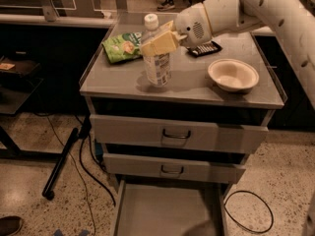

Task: Pick blue plastic bottle from bottom drawer and place on counter

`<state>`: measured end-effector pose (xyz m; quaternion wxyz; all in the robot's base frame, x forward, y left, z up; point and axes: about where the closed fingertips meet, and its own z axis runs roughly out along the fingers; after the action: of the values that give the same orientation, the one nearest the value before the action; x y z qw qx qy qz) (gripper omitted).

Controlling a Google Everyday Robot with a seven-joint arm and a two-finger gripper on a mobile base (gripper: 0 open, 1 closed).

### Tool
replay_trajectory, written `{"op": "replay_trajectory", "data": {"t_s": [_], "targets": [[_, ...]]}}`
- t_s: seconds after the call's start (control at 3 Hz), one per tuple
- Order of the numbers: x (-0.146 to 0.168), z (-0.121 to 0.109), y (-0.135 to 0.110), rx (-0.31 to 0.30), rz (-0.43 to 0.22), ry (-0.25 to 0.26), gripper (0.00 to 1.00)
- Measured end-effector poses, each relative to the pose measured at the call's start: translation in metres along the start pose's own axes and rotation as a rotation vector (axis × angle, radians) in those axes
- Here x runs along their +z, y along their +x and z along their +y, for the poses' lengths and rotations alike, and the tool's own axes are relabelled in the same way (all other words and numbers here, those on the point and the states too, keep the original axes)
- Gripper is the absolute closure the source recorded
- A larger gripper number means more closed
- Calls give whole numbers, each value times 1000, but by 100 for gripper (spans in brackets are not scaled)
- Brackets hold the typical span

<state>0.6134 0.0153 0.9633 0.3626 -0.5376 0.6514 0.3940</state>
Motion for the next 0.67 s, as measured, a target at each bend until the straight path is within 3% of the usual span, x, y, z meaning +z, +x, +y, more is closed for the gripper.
{"op": "replay_trajectory", "data": {"t_s": [0.67], "targets": [[10, -19, 12, 51, 16, -80, 100]]}}
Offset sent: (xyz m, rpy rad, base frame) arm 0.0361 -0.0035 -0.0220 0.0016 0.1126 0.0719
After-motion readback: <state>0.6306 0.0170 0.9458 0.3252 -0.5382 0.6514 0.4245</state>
